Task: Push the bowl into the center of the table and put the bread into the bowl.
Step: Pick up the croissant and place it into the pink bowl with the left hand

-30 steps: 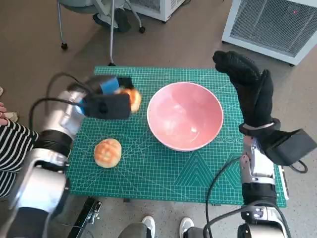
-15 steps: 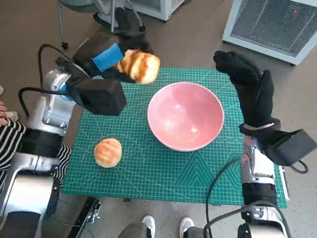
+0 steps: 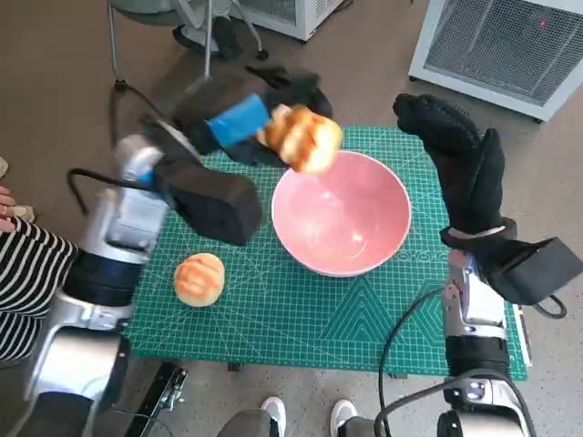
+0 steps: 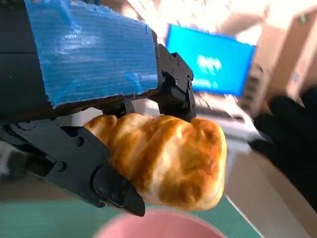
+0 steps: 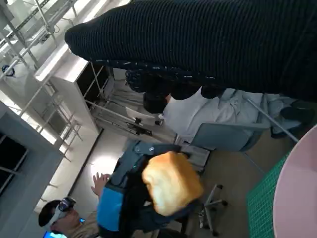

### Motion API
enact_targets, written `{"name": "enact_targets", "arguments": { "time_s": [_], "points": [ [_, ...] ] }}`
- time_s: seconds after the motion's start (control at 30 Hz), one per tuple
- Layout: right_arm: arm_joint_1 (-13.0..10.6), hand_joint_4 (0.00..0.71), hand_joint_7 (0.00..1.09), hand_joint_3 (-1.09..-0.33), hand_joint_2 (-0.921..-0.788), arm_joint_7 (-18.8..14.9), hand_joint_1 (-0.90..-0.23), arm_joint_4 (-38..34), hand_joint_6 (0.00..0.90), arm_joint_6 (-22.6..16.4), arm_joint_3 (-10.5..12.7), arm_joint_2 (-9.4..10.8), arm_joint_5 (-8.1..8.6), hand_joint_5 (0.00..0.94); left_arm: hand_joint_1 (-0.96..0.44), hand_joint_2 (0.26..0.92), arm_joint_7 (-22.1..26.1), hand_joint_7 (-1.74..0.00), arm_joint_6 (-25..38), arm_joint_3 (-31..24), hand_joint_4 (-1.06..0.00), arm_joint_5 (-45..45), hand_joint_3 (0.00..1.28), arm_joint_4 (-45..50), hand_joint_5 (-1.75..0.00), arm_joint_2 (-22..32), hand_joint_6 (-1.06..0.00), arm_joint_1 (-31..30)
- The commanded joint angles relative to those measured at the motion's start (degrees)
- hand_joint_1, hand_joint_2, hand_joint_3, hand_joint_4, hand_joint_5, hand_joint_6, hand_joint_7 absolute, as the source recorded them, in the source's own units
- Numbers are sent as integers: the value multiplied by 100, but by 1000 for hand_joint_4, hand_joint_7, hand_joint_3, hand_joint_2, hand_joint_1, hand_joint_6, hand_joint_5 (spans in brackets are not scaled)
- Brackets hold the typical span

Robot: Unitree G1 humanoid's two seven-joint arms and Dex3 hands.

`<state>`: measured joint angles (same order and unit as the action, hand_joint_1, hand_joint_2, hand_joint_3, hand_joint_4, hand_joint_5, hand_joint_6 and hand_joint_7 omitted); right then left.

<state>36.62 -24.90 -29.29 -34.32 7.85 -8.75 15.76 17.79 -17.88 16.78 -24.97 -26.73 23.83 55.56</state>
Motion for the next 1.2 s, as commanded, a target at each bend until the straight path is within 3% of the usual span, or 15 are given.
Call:
{"name": "enact_targets", "arguments": {
  "time_s": [0.03,0.63,0.97,1.03,1.07,1.13,1.2],
  "points": [
    [-205,162,428,-712,-921,-74,-705,20,47,104,36,-11,68,1,1,921,36,-1244,-126,253,-657,-155,101,-389,-1169,-274,-573,231],
    [-339,163,429,-705,-921,-26,-706,187,53,187,98,-14,57,1,0,921,-125,-1275,-339,951,-679,-671,121,-2236,-1177,-1176,-509,897],
    [-416,162,428,-702,-921,22,-707,306,55,253,116,3,39,1,0,921,-251,-1355,-311,1096,-598,-824,173,-3081,-1223,-1467,-470,1044],
    [-423,163,427,-702,-921,32,-707,315,55,262,117,4,34,1,-208,921,-217,-1375,-299,1083,-535,-807,192,-3154,-853,-1498,-501,1030],
    [-424,163,427,-702,-921,37,-707,314,55,263,119,4,31,1,-177,899,-161,-1254,-266,1068,-506,-779,180,-3171,-756,-1513,-455,1012],
    [-427,163,427,-702,-921,48,-707,320,56,265,120,4,24,1,-97,859,-64,-782,-214,1043,-437,-737,120,-3172,-379,-1522,-362,989],
    [-432,163,426,-702,-921,55,-706,336,56,270,120,5,21,1,-70,854,34,-567,-161,1032,-408,-719,85,-3131,-208,-1500,-333,973]
  ]
}}
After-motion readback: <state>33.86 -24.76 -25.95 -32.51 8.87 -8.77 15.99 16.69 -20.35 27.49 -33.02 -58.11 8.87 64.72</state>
